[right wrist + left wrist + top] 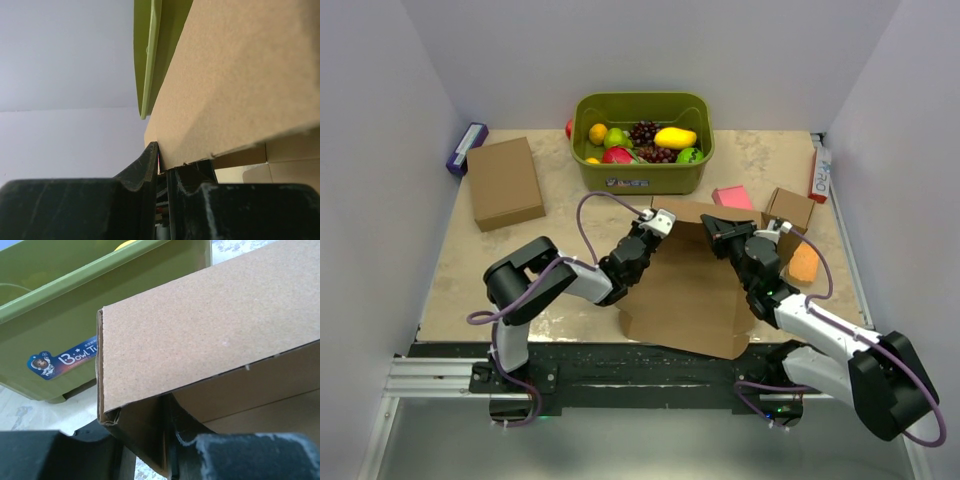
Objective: Fold the paper box
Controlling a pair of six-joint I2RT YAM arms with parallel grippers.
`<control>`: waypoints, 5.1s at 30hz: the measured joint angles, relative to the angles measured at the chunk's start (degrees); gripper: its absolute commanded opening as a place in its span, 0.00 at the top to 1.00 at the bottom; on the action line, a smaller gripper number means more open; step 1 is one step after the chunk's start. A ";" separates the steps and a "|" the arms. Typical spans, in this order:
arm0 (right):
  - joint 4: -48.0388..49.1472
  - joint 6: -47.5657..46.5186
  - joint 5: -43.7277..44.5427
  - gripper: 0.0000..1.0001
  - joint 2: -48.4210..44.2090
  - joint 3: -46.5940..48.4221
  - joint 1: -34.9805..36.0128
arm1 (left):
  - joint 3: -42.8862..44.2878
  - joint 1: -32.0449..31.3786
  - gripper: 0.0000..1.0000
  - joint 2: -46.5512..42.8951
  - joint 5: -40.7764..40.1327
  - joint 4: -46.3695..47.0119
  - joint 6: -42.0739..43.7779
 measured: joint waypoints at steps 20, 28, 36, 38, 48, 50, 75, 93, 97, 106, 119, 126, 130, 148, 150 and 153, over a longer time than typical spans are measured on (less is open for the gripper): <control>-1.62 -0.15 0.11 0.86 -1.40 0.00 0.00 | 0.83 -0.33 0.74 2.69 -2.34 4.28 7.89; -1.55 -0.15 0.17 0.86 -1.46 0.00 -0.04 | 0.96 -0.57 0.73 3.45 -3.21 6.49 12.39; -1.62 -0.17 0.04 0.86 -1.42 0.00 0.04 | 0.20 -0.74 0.42 3.23 -3.56 5.27 14.67; -1.60 -0.15 0.04 0.85 -1.42 0.00 0.04 | -0.87 -0.74 0.35 2.51 -3.37 3.48 14.40; -1.60 -0.20 0.07 0.85 -1.40 0.00 0.00 | -7.54 -0.72 0.10 -10.27 3.06 -4.59 6.12; -1.57 -0.20 0.07 0.85 -1.40 0.00 0.00 | -8.92 -0.72 0.09 -14.03 5.51 -6.45 3.45; -6.38 -4.55 -0.70 0.13 -7.89 -0.76 0.00 | -0.04 17.97 0.08 -32.28 42.66 -32.39 -41.57; -52.43 -46.36 -2.67 0.05 -8.72 31.74 -0.94 | 11.32 22.36 0.10 -30.42 51.63 -50.49 -39.39; -57.00 -54.55 -4.70 0.07 -1.46 41.72 -7.58 | 13.42 22.71 0.11 -26.36 53.51 -51.32 -39.54; -60.78 -60.81 -15.21 0.12 6.80 41.81 -24.17 | 19.76 22.75 0.11 -19.47 54.23 -53.44 -38.97; -57.61 -59.21 -22.23 0.19 3.67 32.46 -27.82 | 19.56 22.75 0.12 -16.96 55.04 -53.20 -38.91; -50.88 -54.47 -26.77 0.26 0.74 26.12 -27.89 | 17.03 22.75 0.09 -17.73 54.64 -52.92 -38.40; -44.63 -49.46 -31.19 0.31 -0.46 21.16 -27.93 | 14.21 22.97 0.09 -21.05 53.64 -52.96 -37.35; -23.89 -32.22 -37.70 0.40 -1.55 10.58 -26.75 | 6.88 31.04 0.08 -31.63 53.64 -52.41 -37.27; -22.93 -30.69 -37.46 0.41 -1.31 10.47 -25.20 | 6.38 31.15 0.08 -31.65 54.27 -52.35 -37.51; -21.14 -28.68 -37.22 0.44 -1.31 9.70 -23.08 | 6.05 31.36 0.08 -31.65 55.01 -52.43 -37.51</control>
